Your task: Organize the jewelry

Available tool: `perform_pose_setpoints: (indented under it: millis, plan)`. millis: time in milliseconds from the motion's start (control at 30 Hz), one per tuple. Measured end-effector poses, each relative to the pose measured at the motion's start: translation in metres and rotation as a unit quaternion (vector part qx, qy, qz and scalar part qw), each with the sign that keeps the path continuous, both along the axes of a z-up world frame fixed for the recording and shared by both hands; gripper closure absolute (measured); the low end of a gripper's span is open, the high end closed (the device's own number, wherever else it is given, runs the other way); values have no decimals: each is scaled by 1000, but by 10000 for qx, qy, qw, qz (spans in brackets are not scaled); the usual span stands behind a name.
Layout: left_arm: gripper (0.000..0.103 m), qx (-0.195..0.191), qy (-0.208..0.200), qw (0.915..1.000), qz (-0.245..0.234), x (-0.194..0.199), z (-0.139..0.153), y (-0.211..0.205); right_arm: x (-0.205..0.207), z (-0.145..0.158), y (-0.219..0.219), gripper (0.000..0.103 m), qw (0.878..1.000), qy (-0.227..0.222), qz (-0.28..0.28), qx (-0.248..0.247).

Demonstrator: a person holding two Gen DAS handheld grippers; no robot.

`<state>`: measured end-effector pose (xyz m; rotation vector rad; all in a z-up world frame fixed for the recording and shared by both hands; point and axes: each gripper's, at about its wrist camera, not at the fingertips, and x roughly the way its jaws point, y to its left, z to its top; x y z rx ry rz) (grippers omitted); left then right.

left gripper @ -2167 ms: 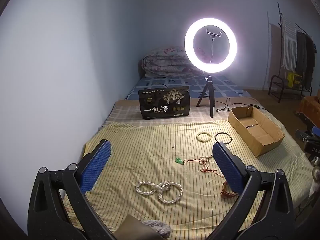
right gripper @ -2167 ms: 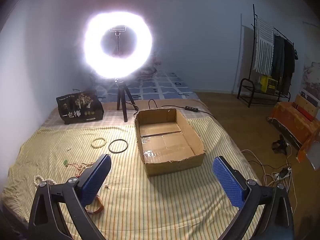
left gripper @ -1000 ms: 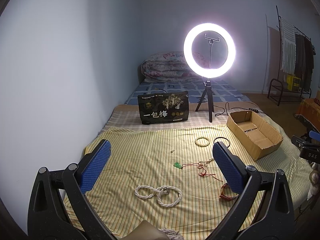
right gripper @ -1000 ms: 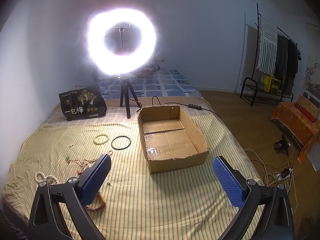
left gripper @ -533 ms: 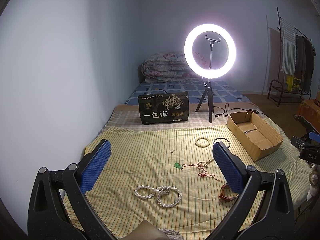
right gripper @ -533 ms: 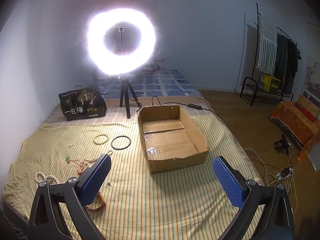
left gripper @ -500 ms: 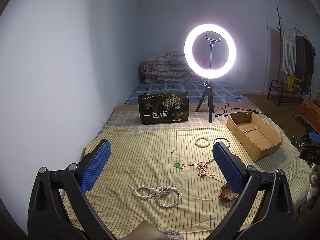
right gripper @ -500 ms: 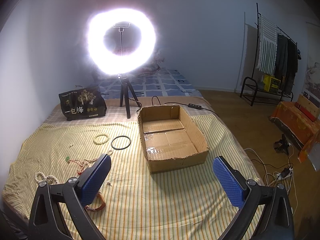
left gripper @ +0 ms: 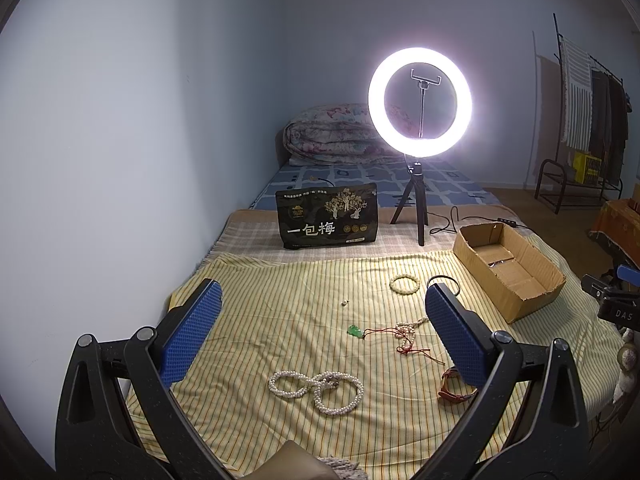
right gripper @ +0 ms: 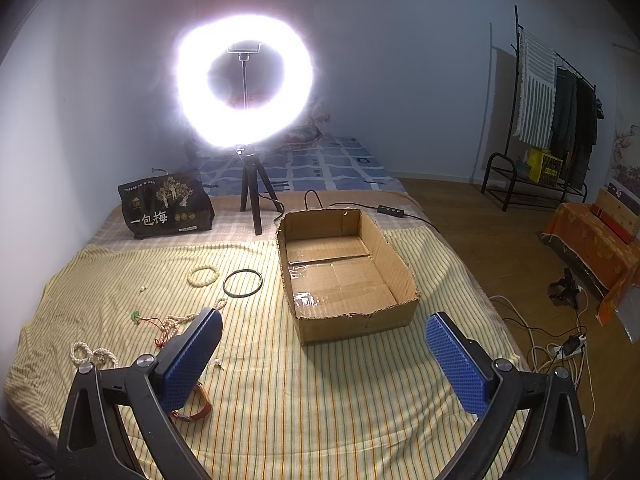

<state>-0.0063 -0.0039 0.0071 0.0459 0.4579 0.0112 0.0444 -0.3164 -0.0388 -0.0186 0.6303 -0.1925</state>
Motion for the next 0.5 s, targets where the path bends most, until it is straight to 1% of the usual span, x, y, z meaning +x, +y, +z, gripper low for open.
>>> perform_pose_setpoints:
  millis: [500]
  plan:
    - [0,-13,0,10000,4,0,0,2,0,-3,1,0,10000,41,25,-2]
